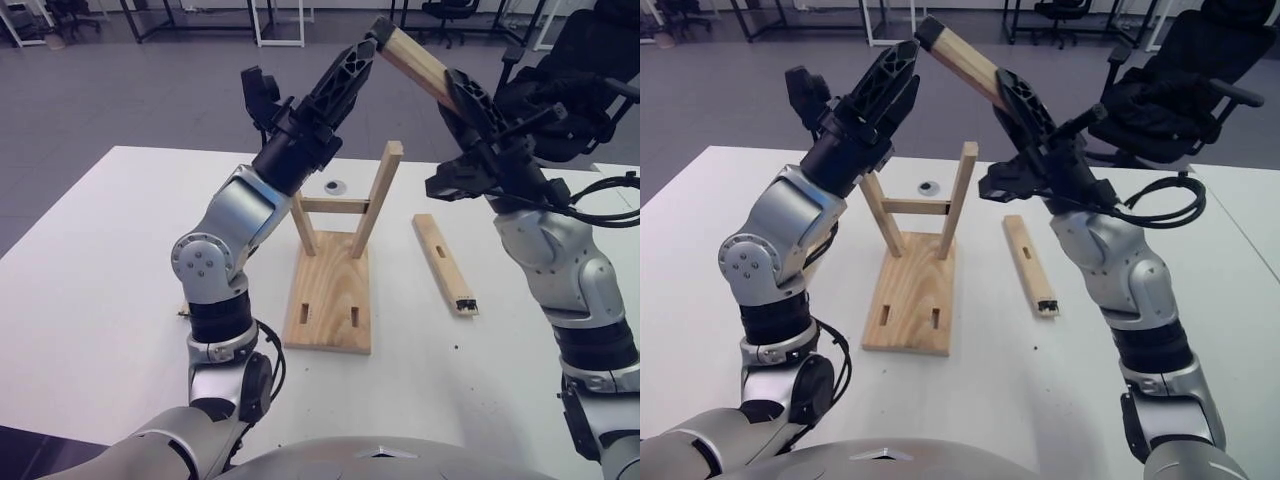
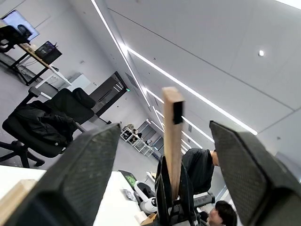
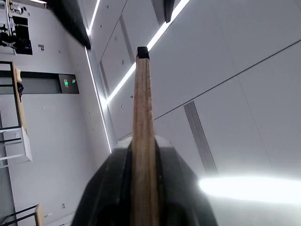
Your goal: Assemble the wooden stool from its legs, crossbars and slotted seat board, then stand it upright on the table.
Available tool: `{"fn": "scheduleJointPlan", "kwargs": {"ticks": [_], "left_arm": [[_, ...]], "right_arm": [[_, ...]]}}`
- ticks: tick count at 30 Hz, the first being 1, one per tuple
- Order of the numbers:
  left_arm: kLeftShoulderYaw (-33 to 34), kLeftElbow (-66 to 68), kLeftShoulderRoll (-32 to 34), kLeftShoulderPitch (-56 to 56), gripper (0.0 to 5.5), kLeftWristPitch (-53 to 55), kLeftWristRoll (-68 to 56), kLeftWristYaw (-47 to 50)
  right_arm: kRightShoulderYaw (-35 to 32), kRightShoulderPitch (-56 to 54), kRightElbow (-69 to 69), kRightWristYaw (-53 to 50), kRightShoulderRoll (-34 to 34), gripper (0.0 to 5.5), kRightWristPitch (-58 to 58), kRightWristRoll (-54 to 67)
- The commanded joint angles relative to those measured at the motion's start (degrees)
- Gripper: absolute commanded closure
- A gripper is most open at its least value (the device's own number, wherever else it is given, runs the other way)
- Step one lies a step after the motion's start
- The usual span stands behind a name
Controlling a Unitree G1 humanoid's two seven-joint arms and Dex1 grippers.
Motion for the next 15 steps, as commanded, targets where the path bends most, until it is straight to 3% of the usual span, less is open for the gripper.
{"fn": "scheduleJointPlan", "kwargs": {"ticks": [1,9,15], "left_arm": [[-0.23,-0.62,-0.33,-1.19,2.51,-2.12,-4.19,4.73],[-3.37,-1.98,-2.90,0.22,3.96,-7.73,-1.67,10.82],[-4.22,-1.18,-1.18,2.43,5.01,-8.43,2.05,10.24]], "right_arm": [[1.58,-1.79,0.32,-0.65,1.11,5.08,-0.83,-2.03],[3.45,-2.16,0.63,0.23,2.80,5.08,-0.37,-5.12],[4.66,-2.22,1.30,0.21,3.04,5.08,-0.37,-7.23]]}}
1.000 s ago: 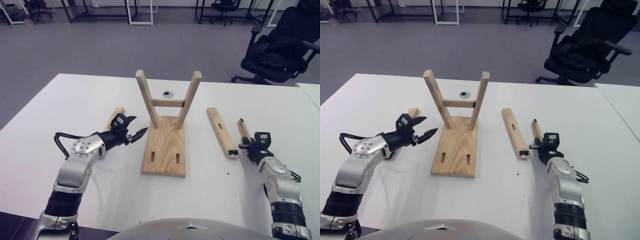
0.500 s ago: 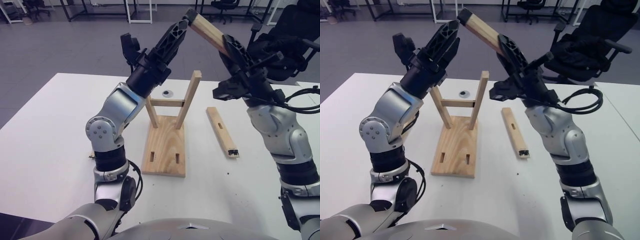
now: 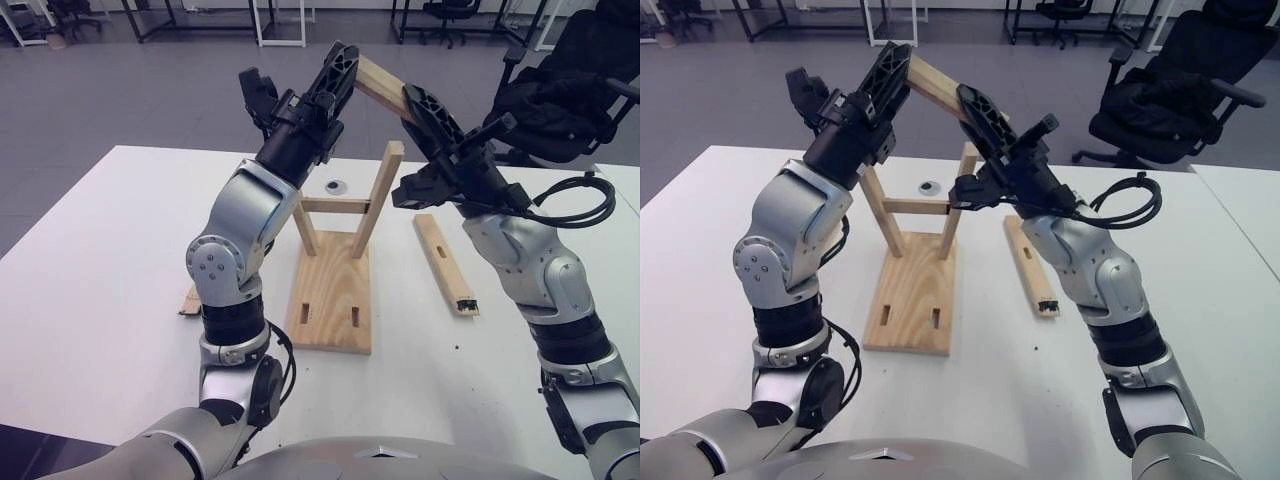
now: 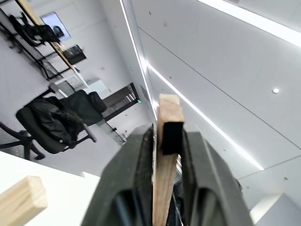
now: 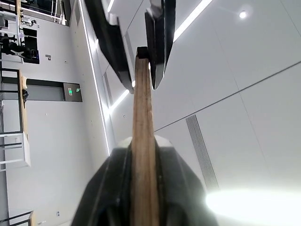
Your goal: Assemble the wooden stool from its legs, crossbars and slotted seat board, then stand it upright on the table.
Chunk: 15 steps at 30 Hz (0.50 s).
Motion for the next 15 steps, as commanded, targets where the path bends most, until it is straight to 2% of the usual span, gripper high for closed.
{"fn": "scheduleJointPlan", "kwargs": {"ticks": [1,6,7,12,15], "left_arm": [[-1.12,0.64,1.67,2.52,5.02,0.44,3.41,0.23],[-3.18,1.04,3.34,3.99,5.09,1.53,8.05,0.23],[-3.03,1.07,3.41,3.95,5.09,1.42,7.83,0.43],[0.75,-1.34,7.39,0.65,5.09,0.93,5.61,1.13],[6.35,-4.13,16.35,-2.33,5.09,1.48,4.67,0.24]], "right_arm": [[0.67,-1.74,0.09,0.35,0.34,5.08,-0.38,-0.38],[0.94,-1.09,0.84,2.10,0.57,5.08,0.09,0.33],[0.96,-0.87,0.96,2.34,0.77,4.69,0.28,0.51],[-0.07,1.05,0.73,2.23,1.25,3.85,0.70,2.62],[-2.34,2.78,0.53,1.19,1.04,3.24,0.93,4.56]]}}
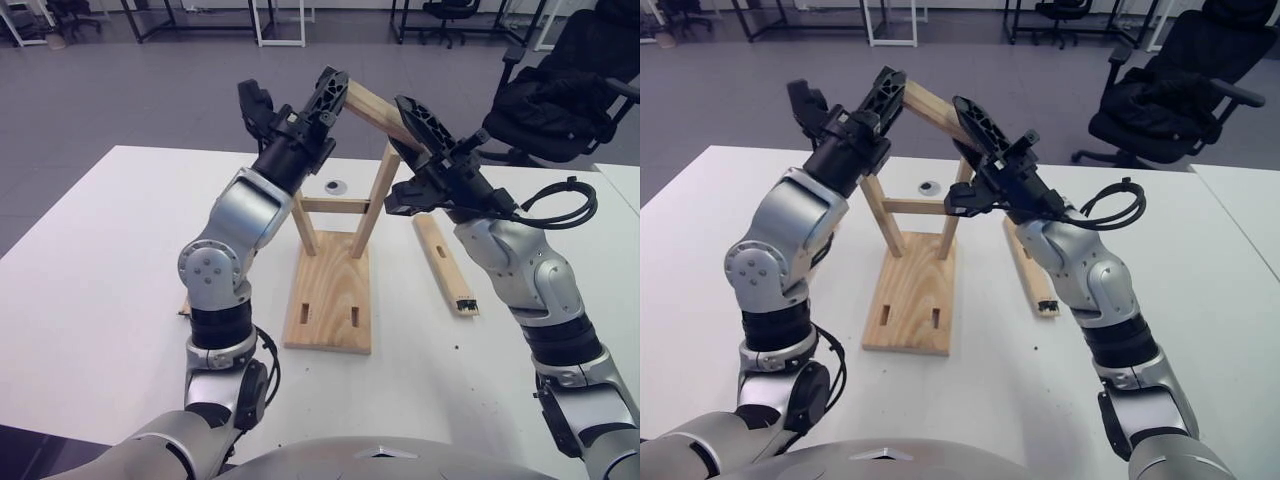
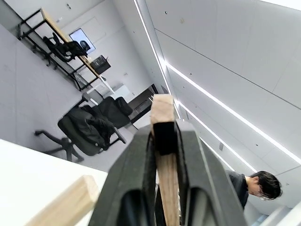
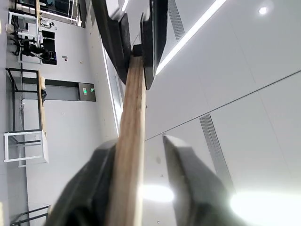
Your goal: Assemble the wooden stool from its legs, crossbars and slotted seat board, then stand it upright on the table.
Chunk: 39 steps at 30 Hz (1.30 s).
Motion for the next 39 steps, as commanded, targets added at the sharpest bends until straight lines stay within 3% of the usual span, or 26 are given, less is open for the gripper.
{"fn": "scheduleJointPlan", "kwargs": {"ticks": [1,4,6,9,16,25,39], "left_arm": [[9.02,-1.75,13.88,-3.85,5.10,0.98,0.34,-1.54],[19.14,4.15,30.19,1.53,5.10,2.17,6.43,-13.19],[21.09,11.07,35.29,8.22,5.10,1.38,12.80,-22.80],[18.46,22.78,38.14,17.65,5.10,-3.41,24.94,-36.92],[15.97,35.12,31.81,21.64,5.10,-6.44,33.56,-48.50],[16.77,36.53,27.13,23.62,5.10,-7.37,38.33,-49.09],[17.53,38.53,25.41,22.88,5.10,-11.43,43.78,-49.20]], "right_arm": [[-4.23,2.47,-0.72,-1.60,-0.34,2.98,0.67,3.12],[-10.39,5.73,-0.50,-2.59,0.69,2.60,3.18,9.10],[-16.01,10.35,0.67,-2.15,3.53,2.60,7.05,16.98],[-21.54,15.15,8.24,0.14,8.97,2.60,10.92,31.68],[-19.31,18.29,18.36,2.82,10.75,2.60,9.57,38.60],[-17.50,18.08,22.92,3.12,10.58,2.60,7.64,39.62],[-15.98,17.98,23.76,2.71,10.63,2.60,7.30,39.56]]}}
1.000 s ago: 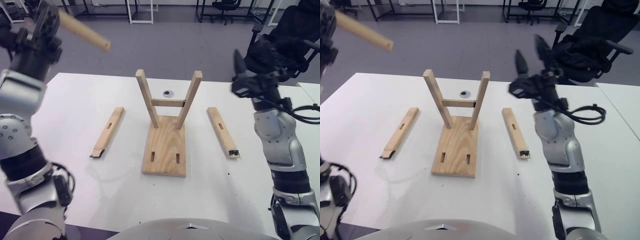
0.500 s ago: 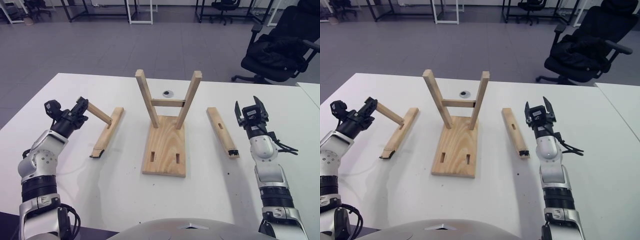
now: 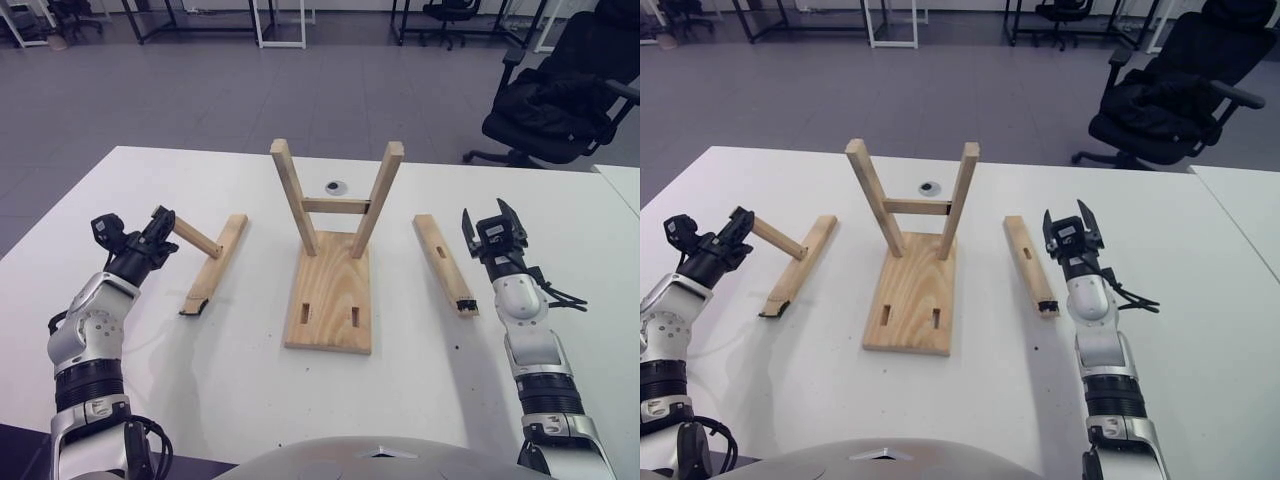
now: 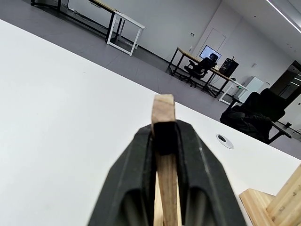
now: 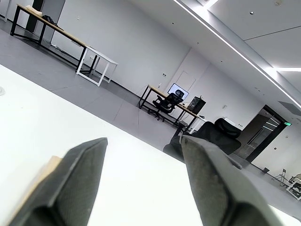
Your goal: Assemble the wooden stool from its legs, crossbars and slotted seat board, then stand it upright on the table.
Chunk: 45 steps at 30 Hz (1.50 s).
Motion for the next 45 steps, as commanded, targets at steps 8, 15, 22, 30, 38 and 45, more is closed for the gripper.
{"fn": "scheduleJointPlan", "kwargs": {"ticks": [8,15,22,30,38,45], "left_arm": [[-0.79,3.23,-1.83,-1.76,5.10,-2.09,4.51,0.69],[-3.04,0.69,-0.70,0.60,5.10,-0.84,8.82,3.27],[-12.19,4.52,-0.09,4.54,5.10,-5.22,21.95,6.44],[-12.01,8.98,-4.57,8.42,5.10,-8.50,20.84,5.46],[-8.27,-1.93,-1.95,2.72,4.45,-8.09,15.13,1.90],[-7.79,-5.71,0.24,3.04,3.30,-2.99,15.91,0.97]], "right_arm": [[0.62,0.45,0.78,-0.51,-0.53,2.60,-0.22,-0.19],[1.33,0.38,1.16,-1.00,-0.56,2.60,-0.32,-1.57],[1.63,0.86,0.52,-2.69,-0.82,2.60,0.06,-3.13],[2.40,0.29,1.00,-2.50,-1.62,2.60,-0.61,-4.02],[0.01,-2.37,3.94,-1.00,-0.48,2.60,-0.56,3.12],[-3.55,-2.62,5.52,-1.55,-0.56,2.60,0.41,7.30]]}}
